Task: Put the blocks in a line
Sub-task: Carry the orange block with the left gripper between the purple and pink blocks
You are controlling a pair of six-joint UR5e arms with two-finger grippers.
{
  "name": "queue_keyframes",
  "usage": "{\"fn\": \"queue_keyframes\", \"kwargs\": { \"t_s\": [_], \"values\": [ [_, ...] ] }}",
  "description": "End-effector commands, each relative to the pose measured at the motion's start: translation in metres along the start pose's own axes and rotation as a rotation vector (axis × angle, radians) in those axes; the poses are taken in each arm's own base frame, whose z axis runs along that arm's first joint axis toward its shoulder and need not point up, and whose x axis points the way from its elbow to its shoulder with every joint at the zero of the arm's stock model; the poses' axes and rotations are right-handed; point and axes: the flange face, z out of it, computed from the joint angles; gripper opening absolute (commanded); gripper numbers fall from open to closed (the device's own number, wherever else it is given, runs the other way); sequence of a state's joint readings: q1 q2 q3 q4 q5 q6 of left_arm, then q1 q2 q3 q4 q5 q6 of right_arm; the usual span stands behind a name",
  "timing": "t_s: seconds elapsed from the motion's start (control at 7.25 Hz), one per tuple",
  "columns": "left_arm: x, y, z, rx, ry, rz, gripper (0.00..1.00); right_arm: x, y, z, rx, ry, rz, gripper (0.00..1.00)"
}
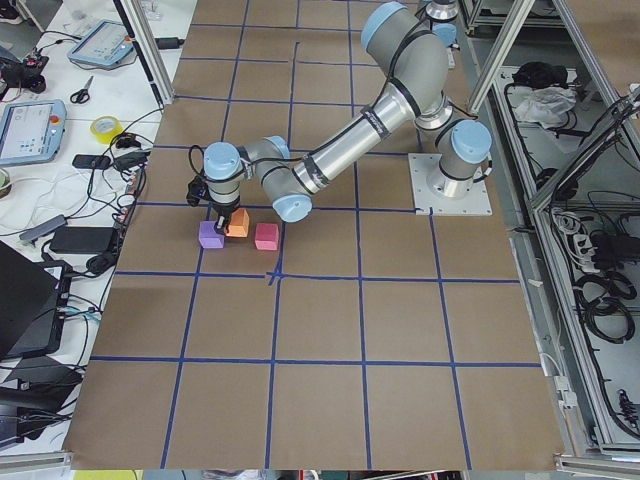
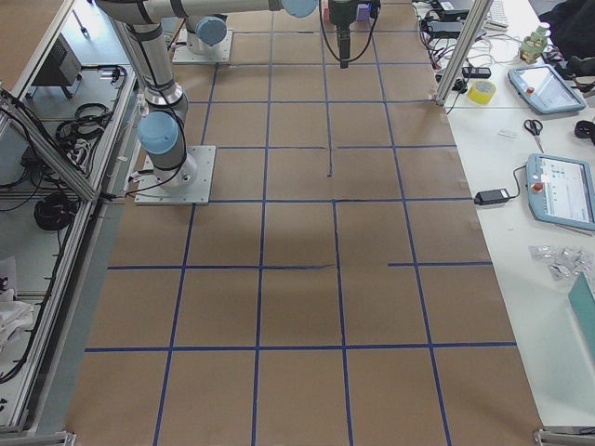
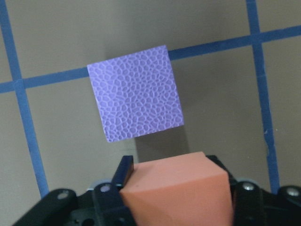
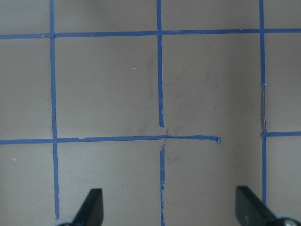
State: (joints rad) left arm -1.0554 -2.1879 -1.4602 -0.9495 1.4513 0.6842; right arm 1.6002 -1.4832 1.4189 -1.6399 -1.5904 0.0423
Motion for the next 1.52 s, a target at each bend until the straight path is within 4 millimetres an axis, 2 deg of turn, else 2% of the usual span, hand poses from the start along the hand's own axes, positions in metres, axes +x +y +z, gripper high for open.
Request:
{"fn": "queue_keyframes", "kwargs": {
  "t_s": [0.0, 0.28, 1.38],
  "values": [
    [-0.002, 0.001, 0.009, 0.004, -0.003, 0.005, 0.00, -0.001, 0.001, 0.000, -0.003, -0.003, -0.002, 1.00],
    [-0.023, 0.012, 0.018, 0.003, -0.003, -0.019, 0.00, -0.002, 0.002, -0.002, -0.003, -0.012, -0.002, 1.00],
    [-0.013, 0.030, 0.046, -0.006, 0.003, -0.022, 0.00, -0.002, 0.003, 0.005, -0.037, -0.012, -0.004, 1.00]
  ]
}}
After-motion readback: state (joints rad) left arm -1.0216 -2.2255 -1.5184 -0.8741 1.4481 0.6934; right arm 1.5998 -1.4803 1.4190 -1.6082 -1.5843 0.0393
